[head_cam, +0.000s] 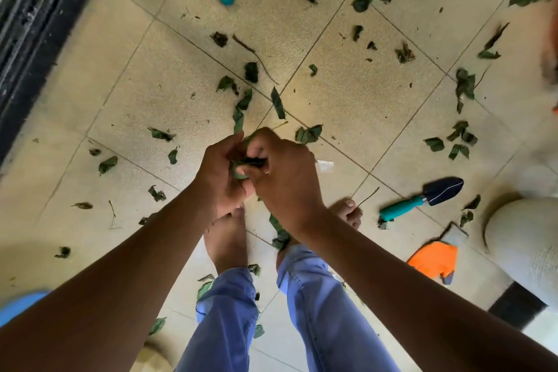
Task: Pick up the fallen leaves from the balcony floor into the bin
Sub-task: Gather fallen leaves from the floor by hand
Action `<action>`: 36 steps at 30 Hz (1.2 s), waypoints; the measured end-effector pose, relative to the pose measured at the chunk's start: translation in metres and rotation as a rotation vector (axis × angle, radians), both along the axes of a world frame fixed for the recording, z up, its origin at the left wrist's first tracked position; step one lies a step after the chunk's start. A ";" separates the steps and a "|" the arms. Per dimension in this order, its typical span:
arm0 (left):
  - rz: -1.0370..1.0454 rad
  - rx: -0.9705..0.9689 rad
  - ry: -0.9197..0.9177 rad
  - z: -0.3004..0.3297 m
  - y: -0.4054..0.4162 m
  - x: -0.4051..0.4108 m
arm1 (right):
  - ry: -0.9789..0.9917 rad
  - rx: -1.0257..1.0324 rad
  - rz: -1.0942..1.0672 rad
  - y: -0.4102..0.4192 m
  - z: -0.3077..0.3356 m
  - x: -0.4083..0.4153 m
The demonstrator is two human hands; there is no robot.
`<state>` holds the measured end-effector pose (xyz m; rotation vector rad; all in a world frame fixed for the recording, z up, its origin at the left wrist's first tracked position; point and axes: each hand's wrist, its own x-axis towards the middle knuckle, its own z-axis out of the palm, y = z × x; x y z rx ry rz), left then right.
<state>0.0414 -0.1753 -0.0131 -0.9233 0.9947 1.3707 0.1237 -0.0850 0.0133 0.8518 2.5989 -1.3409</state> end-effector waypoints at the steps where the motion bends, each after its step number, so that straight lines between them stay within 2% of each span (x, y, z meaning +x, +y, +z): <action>1: 0.003 0.031 -0.010 -0.001 -0.002 0.000 | -0.026 0.053 0.059 -0.005 -0.001 -0.001; 6: -0.024 0.080 -0.039 -0.013 -0.021 0.002 | -0.031 0.246 0.239 -0.026 -0.004 0.001; 14: 0.036 0.056 0.015 -0.010 -0.034 0.000 | 0.091 0.284 0.325 -0.027 0.011 0.013; 16: 0.061 0.067 0.054 -0.011 -0.033 -0.002 | 0.174 0.262 0.281 -0.018 0.021 0.016; 19: 0.066 0.103 0.065 -0.012 -0.036 -0.007 | 0.249 0.238 0.057 0.006 0.021 0.020; 22: 0.055 0.100 0.030 -0.013 -0.040 -0.010 | 0.067 0.263 -0.079 0.040 -0.027 0.032; 25: 0.070 0.089 0.023 -0.017 -0.045 -0.007 | -0.253 0.337 0.104 0.067 -0.090 0.050; 27: 0.060 0.086 0.011 -0.018 -0.048 -0.004 | -0.393 0.344 0.227 0.074 -0.118 0.056; 31: 0.052 0.090 -0.013 -0.022 -0.056 -0.001 | -0.453 0.393 0.318 0.074 -0.144 0.052; 36: 0.076 0.099 -0.058 -0.024 -0.064 0.004 | -0.434 0.362 0.217 0.070 -0.155 0.034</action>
